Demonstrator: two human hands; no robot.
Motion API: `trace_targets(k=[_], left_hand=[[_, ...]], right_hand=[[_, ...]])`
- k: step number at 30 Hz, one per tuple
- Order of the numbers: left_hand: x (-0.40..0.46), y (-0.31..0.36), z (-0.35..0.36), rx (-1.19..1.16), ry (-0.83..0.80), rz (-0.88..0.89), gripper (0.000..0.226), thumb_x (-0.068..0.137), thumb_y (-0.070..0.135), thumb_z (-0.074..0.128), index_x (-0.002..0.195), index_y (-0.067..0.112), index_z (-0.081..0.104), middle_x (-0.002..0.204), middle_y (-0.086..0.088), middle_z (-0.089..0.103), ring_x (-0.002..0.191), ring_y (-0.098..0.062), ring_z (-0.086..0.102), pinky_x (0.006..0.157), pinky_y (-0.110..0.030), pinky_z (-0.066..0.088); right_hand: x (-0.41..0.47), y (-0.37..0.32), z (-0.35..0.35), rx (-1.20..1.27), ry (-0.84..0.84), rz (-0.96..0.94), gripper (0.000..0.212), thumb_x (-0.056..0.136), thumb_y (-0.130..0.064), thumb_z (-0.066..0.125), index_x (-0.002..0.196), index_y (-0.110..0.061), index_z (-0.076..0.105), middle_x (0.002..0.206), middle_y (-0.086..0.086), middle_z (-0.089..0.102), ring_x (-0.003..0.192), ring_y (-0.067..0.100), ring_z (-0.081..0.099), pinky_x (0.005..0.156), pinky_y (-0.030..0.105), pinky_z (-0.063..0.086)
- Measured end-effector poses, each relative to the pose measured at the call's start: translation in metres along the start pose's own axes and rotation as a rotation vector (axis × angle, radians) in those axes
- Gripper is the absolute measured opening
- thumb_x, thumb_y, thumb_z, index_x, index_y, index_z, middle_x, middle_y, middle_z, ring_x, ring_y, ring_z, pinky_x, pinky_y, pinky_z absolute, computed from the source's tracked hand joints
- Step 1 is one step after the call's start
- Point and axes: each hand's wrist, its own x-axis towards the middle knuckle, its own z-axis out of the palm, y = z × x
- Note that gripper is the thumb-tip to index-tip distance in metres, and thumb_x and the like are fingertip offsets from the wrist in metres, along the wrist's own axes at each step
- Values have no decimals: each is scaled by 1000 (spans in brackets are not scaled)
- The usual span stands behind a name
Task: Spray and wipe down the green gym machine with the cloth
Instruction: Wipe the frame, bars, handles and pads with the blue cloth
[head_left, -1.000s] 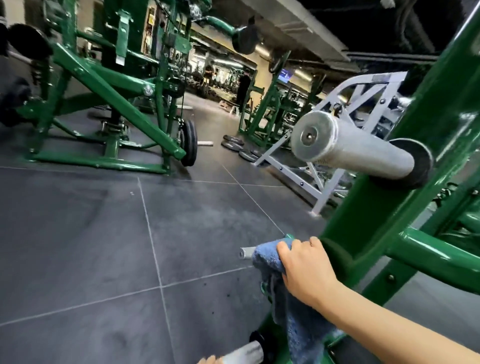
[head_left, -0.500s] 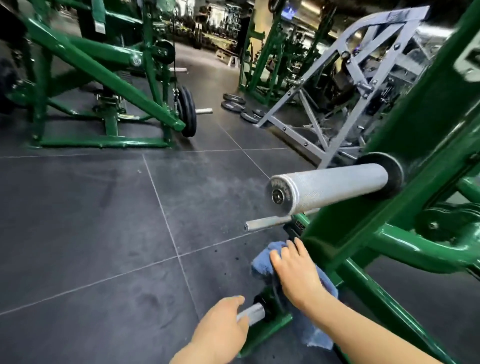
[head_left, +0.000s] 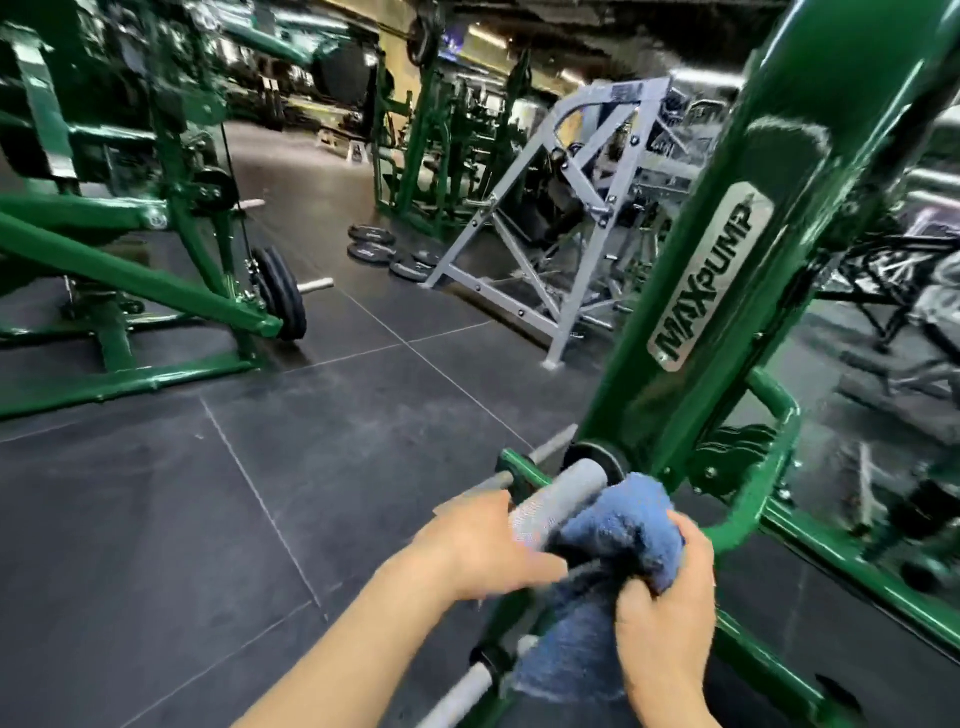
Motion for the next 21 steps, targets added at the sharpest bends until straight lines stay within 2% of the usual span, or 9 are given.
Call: trace_targets(k=[1,3,5,8,12,14,17,19,21], left_hand=[[1,3,6,198,47,-7,62,72,55,61,126,28,46,108,6,62,97,-21,60,80,-29,48],[-1,5,18,360,203,-23,36,80,34,58,112,23,45,106,1,64,95,-26,62,67,-29,41],[-3,7,22,353,296,-26,22,82,27,54,101,22,44,100,1,65,90,-26,63,61,-28,36],[-4,7,21,347,299,-10,21,81,27,51,101,23,46,96,3,65,83,-24,61,58,-28,34],[-6,7,22,354,298,-13,13,83,26,48,93,23,41,90,5,60,80,-25,57,58,-29,34],[-8,8,19,368,281,-23,14,82,26,48,92,22,38,86,5,55,74,-23,49,59,-29,36],[-9,9,18,384,260,-14,16,83,27,48,92,22,36,91,3,60,82,-25,58,60,-30,38],[-9,9,18,379,262,-5,16,84,31,47,94,22,38,97,3,64,91,-25,62,63,-31,40],[-8,9,19,369,267,2,24,84,35,48,104,21,44,99,2,65,93,-24,63,68,-32,45]], right_hand=[[5,-17,-4,32,44,-9,53,66,-10,48,116,-28,49,115,1,56,107,24,50,88,36,39],[18,-43,-1,-36,38,-96,45,75,-11,52,120,-17,51,118,3,53,112,23,45,93,37,37],[26,-56,18,-316,-109,-215,41,81,-27,59,121,-14,55,118,3,56,111,26,46,91,37,38],[33,-54,50,-760,-298,-331,39,76,-51,52,100,-23,64,101,-4,63,100,24,56,78,39,43],[58,-70,65,-1051,-488,-440,26,79,-47,50,84,-22,55,93,0,64,98,25,55,79,39,32],[64,-83,71,-1079,-569,-436,18,81,-40,51,81,-22,47,93,2,64,96,27,56,76,38,25],[53,-80,71,-941,-487,-414,14,71,-37,54,75,-24,50,81,-1,63,86,26,58,74,37,29],[37,-63,60,-783,-379,-428,23,62,-40,56,79,-25,57,80,-5,63,83,23,60,73,37,40],[20,-46,45,-644,-301,-392,44,64,-46,53,101,-25,65,99,-5,66,95,21,61,74,37,48]])
